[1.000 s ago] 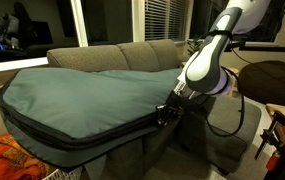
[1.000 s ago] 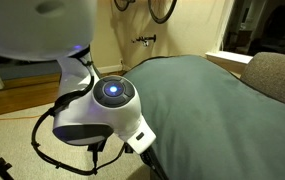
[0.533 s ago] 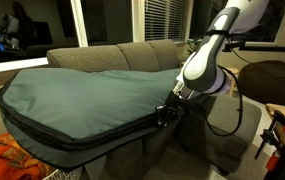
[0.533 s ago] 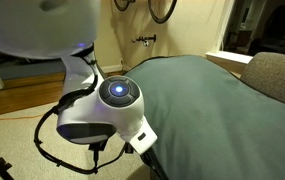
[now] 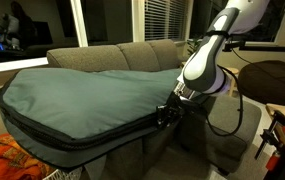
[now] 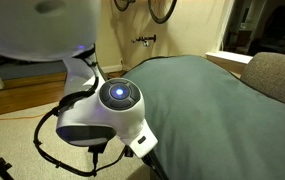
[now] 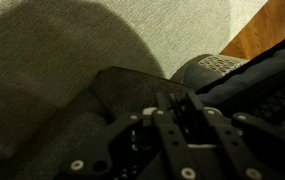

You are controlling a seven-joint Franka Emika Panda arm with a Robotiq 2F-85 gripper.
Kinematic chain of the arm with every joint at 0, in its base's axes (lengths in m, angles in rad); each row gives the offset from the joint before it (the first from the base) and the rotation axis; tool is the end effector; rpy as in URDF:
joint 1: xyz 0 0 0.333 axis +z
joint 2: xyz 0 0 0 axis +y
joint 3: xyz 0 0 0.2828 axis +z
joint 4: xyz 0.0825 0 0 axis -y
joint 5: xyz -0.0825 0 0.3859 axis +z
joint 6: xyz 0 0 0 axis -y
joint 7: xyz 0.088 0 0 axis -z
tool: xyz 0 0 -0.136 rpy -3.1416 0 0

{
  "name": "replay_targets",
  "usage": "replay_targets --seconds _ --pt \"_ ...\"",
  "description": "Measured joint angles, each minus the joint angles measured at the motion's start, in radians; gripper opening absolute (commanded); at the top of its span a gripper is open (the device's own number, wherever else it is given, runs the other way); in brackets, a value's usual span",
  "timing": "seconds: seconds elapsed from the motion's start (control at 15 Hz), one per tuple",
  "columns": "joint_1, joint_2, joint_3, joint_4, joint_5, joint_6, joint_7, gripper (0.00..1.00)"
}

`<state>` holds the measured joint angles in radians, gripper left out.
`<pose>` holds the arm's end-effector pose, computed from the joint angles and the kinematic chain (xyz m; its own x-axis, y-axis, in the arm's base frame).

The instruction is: Close the zip on the green bag

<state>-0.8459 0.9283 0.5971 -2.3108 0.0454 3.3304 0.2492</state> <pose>0.4827 -0.0552 -0.0043 0.6931 -0.7203 0.0284 -0.6263 -0.6212 -0.4710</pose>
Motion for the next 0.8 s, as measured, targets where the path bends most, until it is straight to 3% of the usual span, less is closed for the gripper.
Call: replay_targets --seconds 0.4,0.8 --pt "-0.004 0.005 -0.024 -0.039 0.005 0.051 0.000 0.97" --pt "0.033 0.007 -0.057 -0.074 0.005 0.126 0.000 1.00"
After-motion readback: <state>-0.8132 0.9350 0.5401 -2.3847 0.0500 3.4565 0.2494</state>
